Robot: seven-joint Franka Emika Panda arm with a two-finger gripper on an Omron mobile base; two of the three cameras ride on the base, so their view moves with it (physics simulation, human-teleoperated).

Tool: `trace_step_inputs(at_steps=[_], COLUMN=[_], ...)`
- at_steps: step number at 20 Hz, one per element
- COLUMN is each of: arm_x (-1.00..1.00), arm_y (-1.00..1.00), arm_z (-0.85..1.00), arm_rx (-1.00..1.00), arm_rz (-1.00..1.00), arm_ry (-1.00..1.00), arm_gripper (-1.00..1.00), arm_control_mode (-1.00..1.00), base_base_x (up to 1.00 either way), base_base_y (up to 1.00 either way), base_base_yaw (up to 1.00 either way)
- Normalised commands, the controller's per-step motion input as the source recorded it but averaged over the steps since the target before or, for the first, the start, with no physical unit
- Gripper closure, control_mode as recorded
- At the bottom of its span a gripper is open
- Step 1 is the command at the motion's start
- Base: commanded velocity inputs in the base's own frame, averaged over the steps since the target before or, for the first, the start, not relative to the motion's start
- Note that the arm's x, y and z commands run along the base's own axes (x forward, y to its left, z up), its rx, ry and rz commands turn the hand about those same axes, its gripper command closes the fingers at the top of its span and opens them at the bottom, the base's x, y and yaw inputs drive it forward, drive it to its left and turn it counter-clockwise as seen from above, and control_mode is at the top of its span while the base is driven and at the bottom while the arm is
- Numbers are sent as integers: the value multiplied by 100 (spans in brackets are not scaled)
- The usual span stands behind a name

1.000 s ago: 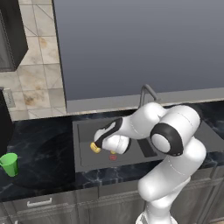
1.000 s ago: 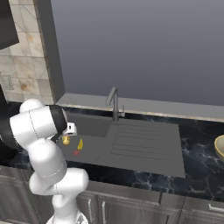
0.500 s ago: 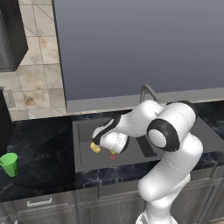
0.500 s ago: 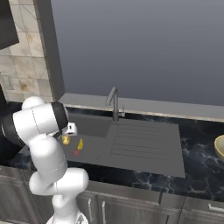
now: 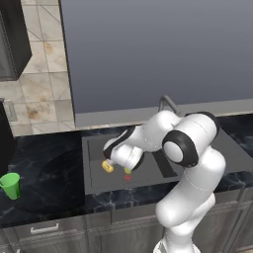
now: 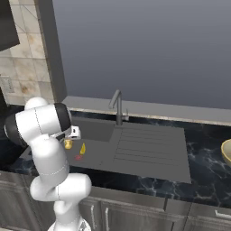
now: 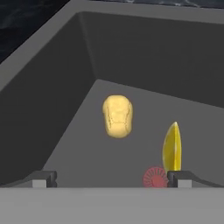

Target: Remove the lemon wedge and potato from the sink. Then move the bowl and cup from the counter to the sink for washing.

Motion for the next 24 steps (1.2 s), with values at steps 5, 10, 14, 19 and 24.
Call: trace_step_inputs(at_steps=[5, 10, 14, 19, 24], arm_x=[8, 9, 8, 6, 9], arm_y=[-2, 0, 0, 0, 0], arm_z=[-10, -11, -12, -13, -14], arm_rx=[1, 0, 1, 2, 2], arm_rz=[0, 0, 0, 0, 0], arm_ry=[0, 0, 0, 0, 2], arm_gripper=[-100, -100, -100, -100, -100], arm_control_mode=[-100, -100, -100, -100, -100], base_base_x=[0, 0, 0, 0, 0], base_base_y=[0, 0, 0, 0, 0], base_base_yaw=[0, 0, 0, 0, 0])
